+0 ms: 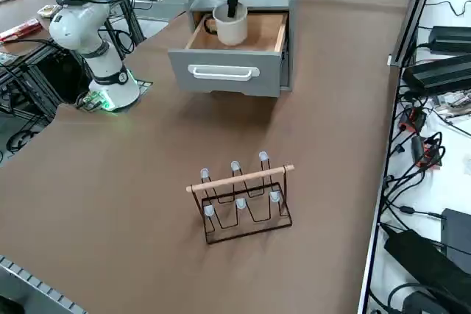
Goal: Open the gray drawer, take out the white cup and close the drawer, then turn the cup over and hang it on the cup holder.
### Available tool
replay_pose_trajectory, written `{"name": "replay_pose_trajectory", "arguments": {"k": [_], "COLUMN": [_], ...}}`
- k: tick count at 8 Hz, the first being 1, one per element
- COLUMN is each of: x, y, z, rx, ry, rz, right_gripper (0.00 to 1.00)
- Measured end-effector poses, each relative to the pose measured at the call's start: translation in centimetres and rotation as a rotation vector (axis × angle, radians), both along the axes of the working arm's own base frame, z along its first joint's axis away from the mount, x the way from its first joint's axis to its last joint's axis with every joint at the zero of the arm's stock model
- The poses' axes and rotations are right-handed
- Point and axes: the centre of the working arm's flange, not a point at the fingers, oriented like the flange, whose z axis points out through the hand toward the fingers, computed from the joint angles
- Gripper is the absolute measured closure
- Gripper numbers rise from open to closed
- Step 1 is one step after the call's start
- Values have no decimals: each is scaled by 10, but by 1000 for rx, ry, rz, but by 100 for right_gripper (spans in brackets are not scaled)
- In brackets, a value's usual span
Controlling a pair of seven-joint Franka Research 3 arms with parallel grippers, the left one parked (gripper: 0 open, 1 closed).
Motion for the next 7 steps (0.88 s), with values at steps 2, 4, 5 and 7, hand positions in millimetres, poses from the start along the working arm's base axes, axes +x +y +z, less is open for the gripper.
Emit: {"name": "replay_pose_trajectory", "arguments": {"k": [2,4,5,7], "x": [-1,-4,-4,-4], "y": [-39,-94,-126,-201], "z": [34,47,45,31], "rx": [-54,-99,-106,-73], "ry": [-25,-48,-44,-42], "rz": [-11,54,100,180], "right_gripper": [94,94,94,94]}}
